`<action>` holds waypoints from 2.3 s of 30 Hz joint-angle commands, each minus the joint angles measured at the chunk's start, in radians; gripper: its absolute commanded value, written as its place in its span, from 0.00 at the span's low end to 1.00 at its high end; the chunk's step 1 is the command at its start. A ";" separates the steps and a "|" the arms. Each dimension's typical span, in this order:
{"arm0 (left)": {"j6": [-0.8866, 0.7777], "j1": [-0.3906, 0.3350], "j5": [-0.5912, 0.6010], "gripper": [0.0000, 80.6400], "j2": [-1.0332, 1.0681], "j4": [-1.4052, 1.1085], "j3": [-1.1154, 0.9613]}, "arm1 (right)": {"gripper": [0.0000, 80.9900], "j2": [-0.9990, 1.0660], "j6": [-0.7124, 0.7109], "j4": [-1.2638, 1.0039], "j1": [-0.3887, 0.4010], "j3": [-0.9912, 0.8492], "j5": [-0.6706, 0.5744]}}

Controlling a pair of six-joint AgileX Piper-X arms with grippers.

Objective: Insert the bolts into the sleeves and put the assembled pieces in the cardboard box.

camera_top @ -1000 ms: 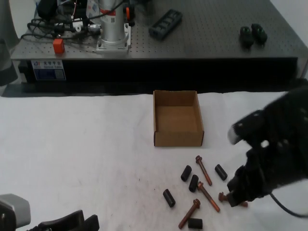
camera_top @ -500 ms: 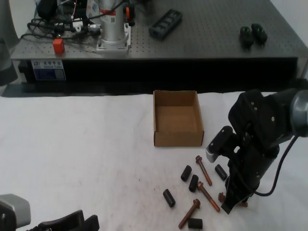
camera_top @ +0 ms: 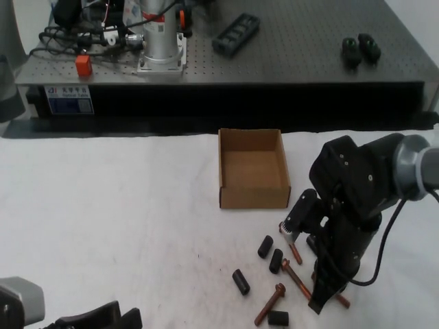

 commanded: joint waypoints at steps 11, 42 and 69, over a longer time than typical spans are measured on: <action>0.243 0.000 0.140 0.41 0.585 0.125 -0.406 | 0.07 -0.384 0.253 0.086 -0.067 0.005 -0.123; 0.514 -0.131 0.113 0.41 1.890 0.826 -1.768 | 0.07 -0.896 0.346 0.272 -0.221 0.177 -0.120; 0.433 -0.109 0.167 0.01 1.575 0.719 -1.534 | 0.07 -0.950 0.714 -0.293 -0.218 0.275 -0.556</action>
